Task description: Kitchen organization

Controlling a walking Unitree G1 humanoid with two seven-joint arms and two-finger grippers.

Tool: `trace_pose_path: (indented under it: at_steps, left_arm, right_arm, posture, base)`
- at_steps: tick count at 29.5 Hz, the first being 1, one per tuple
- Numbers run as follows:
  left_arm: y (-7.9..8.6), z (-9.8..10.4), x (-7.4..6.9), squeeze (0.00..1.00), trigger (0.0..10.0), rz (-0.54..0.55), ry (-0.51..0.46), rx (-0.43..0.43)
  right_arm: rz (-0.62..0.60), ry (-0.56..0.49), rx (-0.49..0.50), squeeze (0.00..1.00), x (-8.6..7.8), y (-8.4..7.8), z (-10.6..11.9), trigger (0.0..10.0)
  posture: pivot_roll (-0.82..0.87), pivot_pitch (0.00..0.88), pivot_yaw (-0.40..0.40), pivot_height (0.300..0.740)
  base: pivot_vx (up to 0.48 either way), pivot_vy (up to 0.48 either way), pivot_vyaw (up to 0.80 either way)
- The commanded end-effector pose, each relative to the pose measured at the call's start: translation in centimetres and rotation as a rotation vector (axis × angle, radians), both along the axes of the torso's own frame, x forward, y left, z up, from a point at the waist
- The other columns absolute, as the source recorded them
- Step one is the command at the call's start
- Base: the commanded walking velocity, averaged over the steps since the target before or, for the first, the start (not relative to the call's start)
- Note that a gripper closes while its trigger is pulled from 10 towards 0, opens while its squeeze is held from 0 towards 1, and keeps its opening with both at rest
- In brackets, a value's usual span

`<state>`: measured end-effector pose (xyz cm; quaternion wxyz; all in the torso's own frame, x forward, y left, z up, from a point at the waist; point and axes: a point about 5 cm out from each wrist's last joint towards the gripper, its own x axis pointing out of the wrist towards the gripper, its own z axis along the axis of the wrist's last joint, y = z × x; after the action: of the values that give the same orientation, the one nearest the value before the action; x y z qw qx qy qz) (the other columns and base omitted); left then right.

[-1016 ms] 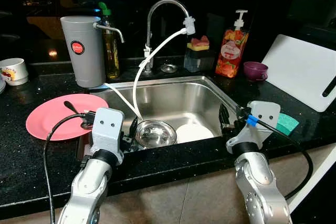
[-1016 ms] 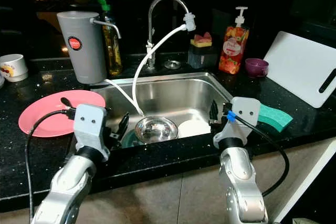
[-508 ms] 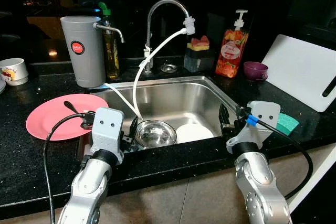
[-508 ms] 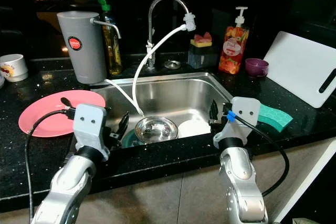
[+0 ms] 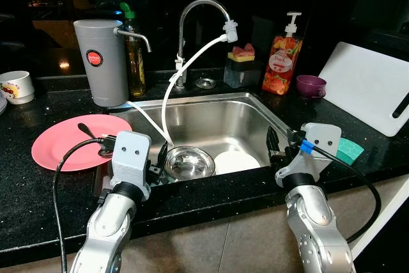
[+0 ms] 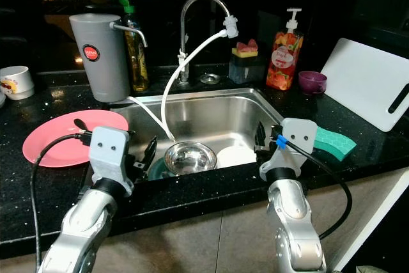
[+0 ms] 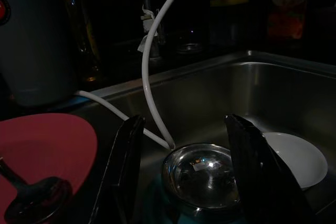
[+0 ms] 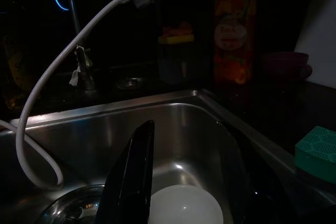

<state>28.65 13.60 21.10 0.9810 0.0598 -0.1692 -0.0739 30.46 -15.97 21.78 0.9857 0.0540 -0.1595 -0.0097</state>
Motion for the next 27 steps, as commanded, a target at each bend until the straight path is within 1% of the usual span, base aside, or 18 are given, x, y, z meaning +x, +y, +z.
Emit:
trace_pose_path:
  at_steps: [1,27]
  left_arm:
    - [-0.13,-0.22,0.01,0.0,10.0,-0.007,0.007,0.008]
    - [-0.12,-0.18,0.01,0.0,10.0,-0.007,0.006,0.008]
  right_arm:
    - [-0.007,-0.009,0.004,0.0,-0.08,-0.11,0.31,10.0]
    - [-0.006,-0.008,0.005,0.0,-0.06,-0.07,0.29,10.0]
  posture:
    - [0.1,0.047,-0.05,0.74]
    - [0.1,0.047,-0.05,0.74]
  base:
    - [0.0,0.0,0.0]
    - [0.0,0.0,0.0]
